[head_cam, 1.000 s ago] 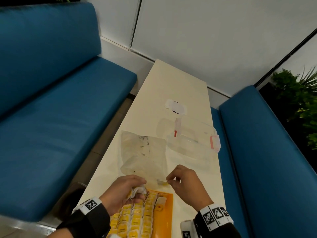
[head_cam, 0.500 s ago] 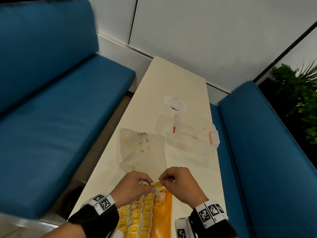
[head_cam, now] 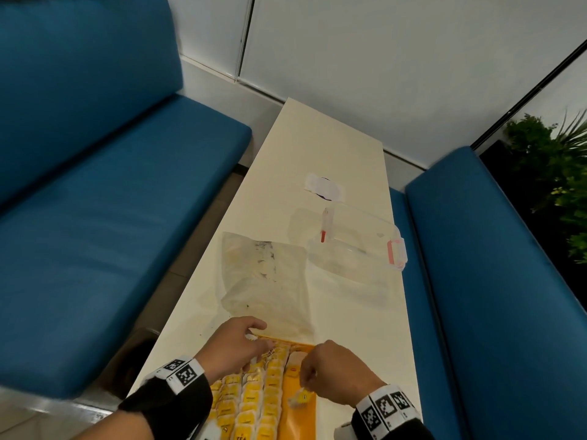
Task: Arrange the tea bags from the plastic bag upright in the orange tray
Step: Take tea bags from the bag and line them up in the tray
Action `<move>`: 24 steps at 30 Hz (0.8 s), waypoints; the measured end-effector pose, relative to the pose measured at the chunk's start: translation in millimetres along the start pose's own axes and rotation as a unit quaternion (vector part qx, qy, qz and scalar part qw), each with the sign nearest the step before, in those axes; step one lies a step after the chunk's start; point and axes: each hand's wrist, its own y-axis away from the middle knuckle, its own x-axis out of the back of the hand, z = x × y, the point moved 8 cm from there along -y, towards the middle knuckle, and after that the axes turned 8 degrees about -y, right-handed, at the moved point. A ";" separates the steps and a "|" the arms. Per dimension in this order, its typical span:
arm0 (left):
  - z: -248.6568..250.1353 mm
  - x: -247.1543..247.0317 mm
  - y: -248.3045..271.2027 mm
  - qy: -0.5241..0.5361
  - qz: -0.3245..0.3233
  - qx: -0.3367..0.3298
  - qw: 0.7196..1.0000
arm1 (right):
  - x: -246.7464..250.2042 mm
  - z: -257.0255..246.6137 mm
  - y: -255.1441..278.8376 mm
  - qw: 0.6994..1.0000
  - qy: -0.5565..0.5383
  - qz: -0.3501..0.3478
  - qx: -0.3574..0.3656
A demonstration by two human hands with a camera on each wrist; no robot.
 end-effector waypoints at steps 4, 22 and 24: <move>3.5 -1.0 0.8 -0.010 -0.003 -0.006 1.000 | -13.7 3.3 -13.3 0.999 0.041 -0.006 -0.015; 7.8 -1.4 4.6 -0.006 -0.021 0.009 1.000 | -13.6 25.3 -27.9 0.976 0.080 0.182 -0.089; 8.7 -1.1 5.7 -0.003 -0.024 0.011 1.000 | -14.6 25.0 -27.4 0.975 0.078 0.184 -0.093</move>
